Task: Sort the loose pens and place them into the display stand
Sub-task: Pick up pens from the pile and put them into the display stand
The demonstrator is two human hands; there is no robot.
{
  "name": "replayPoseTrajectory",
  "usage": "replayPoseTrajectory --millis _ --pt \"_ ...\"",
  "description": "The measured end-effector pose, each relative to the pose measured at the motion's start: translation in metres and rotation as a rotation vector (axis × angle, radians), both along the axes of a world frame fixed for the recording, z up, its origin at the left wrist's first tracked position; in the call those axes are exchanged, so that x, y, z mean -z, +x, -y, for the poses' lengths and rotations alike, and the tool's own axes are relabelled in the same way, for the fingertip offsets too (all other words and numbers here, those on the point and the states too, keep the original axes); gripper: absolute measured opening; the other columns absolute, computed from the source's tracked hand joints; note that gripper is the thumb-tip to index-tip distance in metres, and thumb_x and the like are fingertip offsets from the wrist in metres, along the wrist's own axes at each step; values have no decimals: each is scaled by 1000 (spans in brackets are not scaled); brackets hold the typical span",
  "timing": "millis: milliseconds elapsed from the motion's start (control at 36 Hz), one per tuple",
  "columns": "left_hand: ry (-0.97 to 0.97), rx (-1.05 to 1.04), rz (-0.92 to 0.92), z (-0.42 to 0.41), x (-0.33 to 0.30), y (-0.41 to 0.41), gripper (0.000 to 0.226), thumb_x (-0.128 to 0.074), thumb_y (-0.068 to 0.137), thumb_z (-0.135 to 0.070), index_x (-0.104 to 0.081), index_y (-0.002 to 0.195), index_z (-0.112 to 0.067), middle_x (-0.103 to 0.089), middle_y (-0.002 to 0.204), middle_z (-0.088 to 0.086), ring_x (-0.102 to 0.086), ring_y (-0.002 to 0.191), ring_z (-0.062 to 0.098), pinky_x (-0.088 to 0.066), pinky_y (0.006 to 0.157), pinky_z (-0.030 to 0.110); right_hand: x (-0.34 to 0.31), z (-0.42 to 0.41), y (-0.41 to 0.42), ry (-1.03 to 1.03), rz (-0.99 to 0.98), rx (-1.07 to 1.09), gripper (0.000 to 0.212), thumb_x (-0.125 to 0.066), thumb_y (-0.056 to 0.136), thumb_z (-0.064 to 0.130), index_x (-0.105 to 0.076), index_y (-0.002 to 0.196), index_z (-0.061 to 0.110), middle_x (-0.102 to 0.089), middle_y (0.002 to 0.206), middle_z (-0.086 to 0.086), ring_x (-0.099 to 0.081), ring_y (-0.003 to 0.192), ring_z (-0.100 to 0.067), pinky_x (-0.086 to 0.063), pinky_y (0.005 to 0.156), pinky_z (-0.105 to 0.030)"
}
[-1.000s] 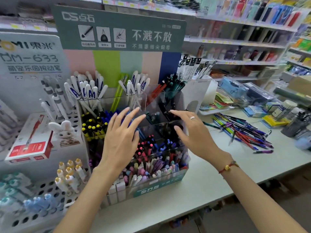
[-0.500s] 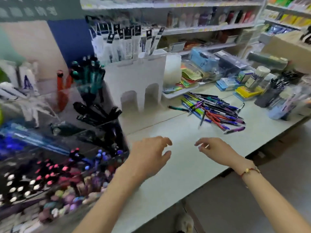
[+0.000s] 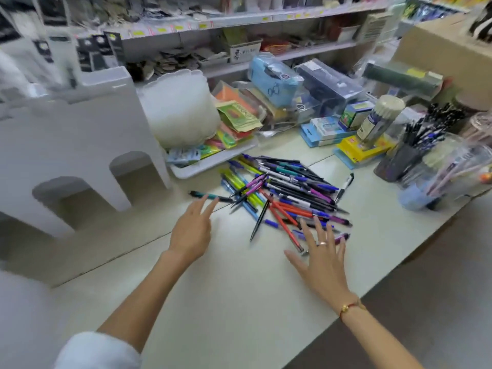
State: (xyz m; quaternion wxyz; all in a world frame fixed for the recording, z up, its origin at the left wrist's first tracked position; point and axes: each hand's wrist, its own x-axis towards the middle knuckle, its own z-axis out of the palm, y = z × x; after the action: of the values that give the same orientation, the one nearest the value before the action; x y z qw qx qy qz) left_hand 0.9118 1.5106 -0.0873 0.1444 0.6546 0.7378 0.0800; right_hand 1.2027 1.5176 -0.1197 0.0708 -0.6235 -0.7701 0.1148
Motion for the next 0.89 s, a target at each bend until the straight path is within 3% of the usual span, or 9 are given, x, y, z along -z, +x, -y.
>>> replayPoseTrajectory --millis 139,222,278,444,556,639,722,806,889 --pt "-21 12 -176 -40 25 -14 66 -44 93 0 -20 153 -15 -21 158 4 -18 145 27 -26 111 41 23 -23 -15 101 31 -68 66 -19 94 64 -23 151 31 -20 159 -2 -12 147 -27 -3 116 -53" --pt "178 48 -202 -55 30 -20 42 -68 77 2 -64 115 -15 -64 111 7 -59 102 33 -46 80 39 26 -37 -21 151 5 -126 56 -18 99 56 -24 150 34 -28 157 0 -18 146 -26 -9 114 -54" --pt "220 61 -231 -58 28 -21 29 -79 70 -3 -68 92 -18 -63 85 4 -60 77 31 -44 63 34 26 -48 -22 177 18 -167 53 -22 99 51 -30 149 34 -34 154 1 -24 143 -28 -11 115 -53" --pt "134 82 -28 -32 19 6 16 -60 91 -28 -68 105 -28 -63 99 -5 -55 95 23 -34 64 30 28 -70 -11 290 -214 -183 62 -71 78 4 -55 135 23 -54 136 -1 -44 127 -27 -32 109 -45" --pt "157 215 -13 -36 16 16 22 -72 82 -27 -69 104 -29 -63 107 -7 -58 100 20 -42 62 28 23 -66 -5 267 -313 -163 74 -51 68 -19 -58 132 19 -54 135 -5 -45 126 -31 -38 104 -51" --pt "216 315 -71 -62 14 13 58 -83 68 -29 -63 122 -20 -58 129 6 -56 116 30 -52 84 38 16 -53 -1 228 -333 -145 74 -32 70 -5 -56 134 24 -49 140 -4 -40 133 -30 -33 109 -53" --pt "98 440 -126 -95 9 9 94 -74 74 -51 -30 148 -14 -24 156 11 -25 143 29 -27 115 40 16 -33 0 101 -265 -199 73 -39 73 13 -40 142 35 -36 151 2 -23 145 -20 -13 119 -47" --pt "-83 568 -253 -123 3 12 115 -62 76 -67 1 153 -10 1 161 11 -4 148 23 -8 120 31 23 -22 0 54 -161 -239 65 -44 82 34 -32 146 36 -23 157 8 -12 148 -16 -1 120 -40" --pt "-205 622 -301 -142 -5 21 122 -64 70 -72 -2 152 -6 -11 159 8 -16 146 20 -13 116 26 27 -22 1 69 -88 -232 57 -35 96 50 -23 150 37 -15 159 10 -8 149 -15 -5 118 -43"
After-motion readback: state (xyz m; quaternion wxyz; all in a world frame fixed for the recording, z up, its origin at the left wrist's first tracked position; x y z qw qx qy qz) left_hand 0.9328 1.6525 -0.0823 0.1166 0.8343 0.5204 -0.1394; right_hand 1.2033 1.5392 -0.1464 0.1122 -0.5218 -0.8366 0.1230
